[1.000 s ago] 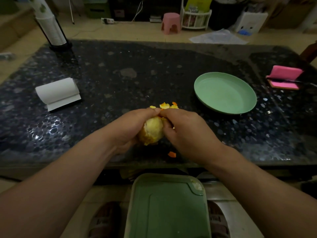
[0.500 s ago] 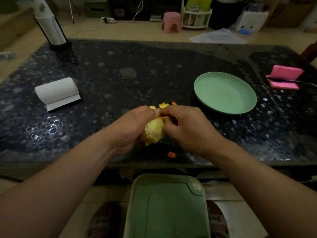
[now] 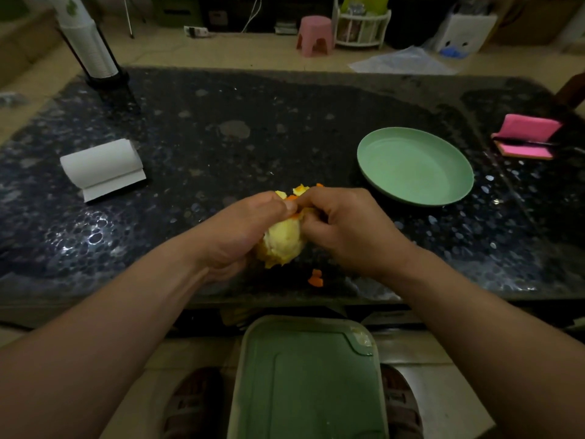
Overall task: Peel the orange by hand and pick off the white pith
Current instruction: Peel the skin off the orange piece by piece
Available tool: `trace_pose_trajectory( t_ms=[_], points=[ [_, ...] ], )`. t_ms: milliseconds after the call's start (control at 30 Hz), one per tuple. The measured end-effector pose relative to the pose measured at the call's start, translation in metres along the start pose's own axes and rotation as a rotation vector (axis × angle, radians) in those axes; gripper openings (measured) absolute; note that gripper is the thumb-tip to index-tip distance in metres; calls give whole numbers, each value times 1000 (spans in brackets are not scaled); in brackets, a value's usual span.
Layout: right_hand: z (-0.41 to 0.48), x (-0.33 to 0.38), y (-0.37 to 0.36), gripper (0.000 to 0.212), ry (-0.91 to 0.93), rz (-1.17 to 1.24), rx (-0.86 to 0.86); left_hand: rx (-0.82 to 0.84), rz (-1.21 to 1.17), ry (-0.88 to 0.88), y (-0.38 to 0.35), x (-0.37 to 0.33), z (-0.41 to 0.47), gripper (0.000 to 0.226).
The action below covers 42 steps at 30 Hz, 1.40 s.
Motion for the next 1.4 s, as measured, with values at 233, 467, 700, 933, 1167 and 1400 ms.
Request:
trace_pose_trajectory(
  t_ms=[233, 467, 700, 933, 1167, 1400],
  points=[
    [-2, -9, 5, 14, -174, 202, 34, -73, -28, 45, 8, 4, 5, 17],
    [0, -8, 3, 13, -483, 697, 4, -31, -180, 153, 15, 12, 8, 32],
    [4, -13, -4, 19, -664, 925, -52, 5, -384, 203, 18, 13, 7, 45],
    [3, -22, -7, 29, -358, -30, -20, 18, -572, 239, 18, 16, 10, 53],
    [1, -6, 7, 21, -315, 377, 43, 41, -509, 212, 13, 6, 7, 65],
    [-7, 6, 8, 11, -185, 239, -44, -13, -354, 115, 7, 1, 3, 51]
  ],
)
Point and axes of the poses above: each hand's wrist, its own z-axis towards the middle knuckle, its own y-axis out of the back of the hand, x = y × z, the point moved 2 cm from there along z, towards the middle knuckle, and after that the axes turned 12 degrees about z, right-handed, at the moved point
